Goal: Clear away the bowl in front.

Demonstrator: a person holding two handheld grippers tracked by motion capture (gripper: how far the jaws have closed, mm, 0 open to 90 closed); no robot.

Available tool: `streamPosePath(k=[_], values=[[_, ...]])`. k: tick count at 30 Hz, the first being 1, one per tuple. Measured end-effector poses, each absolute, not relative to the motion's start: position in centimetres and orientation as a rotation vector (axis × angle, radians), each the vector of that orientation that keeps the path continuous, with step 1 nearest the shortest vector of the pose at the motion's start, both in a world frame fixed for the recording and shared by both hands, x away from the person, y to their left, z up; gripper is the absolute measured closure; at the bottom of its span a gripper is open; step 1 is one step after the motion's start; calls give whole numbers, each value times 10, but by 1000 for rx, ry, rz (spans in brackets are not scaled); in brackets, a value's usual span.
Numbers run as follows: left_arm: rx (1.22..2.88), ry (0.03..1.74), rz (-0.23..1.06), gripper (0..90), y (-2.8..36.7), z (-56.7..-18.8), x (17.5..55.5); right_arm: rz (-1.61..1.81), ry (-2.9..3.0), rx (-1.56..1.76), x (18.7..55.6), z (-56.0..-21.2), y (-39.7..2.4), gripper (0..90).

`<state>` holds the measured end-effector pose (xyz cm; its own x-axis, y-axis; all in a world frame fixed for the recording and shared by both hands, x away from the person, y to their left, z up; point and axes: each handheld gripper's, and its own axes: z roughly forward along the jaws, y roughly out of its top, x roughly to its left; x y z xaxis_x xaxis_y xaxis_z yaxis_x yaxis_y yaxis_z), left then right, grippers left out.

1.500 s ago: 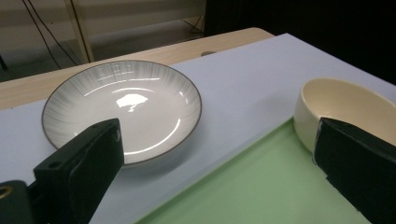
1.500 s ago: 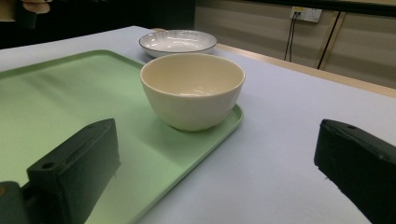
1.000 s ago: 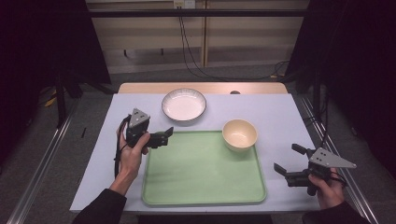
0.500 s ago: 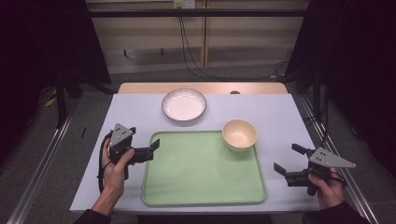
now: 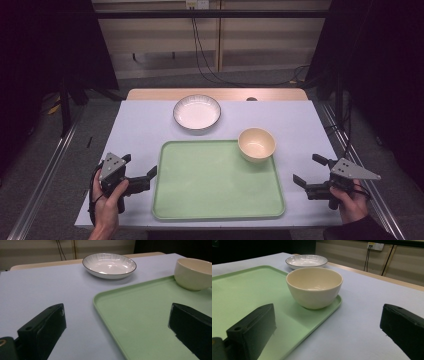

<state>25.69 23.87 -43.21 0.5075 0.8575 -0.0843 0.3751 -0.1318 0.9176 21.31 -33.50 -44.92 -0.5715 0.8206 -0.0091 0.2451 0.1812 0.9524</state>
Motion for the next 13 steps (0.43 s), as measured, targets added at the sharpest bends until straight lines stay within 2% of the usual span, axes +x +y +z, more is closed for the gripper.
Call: streamPosePath(k=[5,7,11,13], values=[[1660,1090,587,25,245,-435,239,1398,1912,997,213,-450,-335,0],[1714,1068,620,12,247,-437,233,1399,1911,1003,213,-450,-335,0],[1697,1053,649,13,250,-435,226,1389,1909,1015,215,-452,-334,0],[1698,1047,625,15,250,-436,228,1390,1908,1019,217,-453,-333,0]])
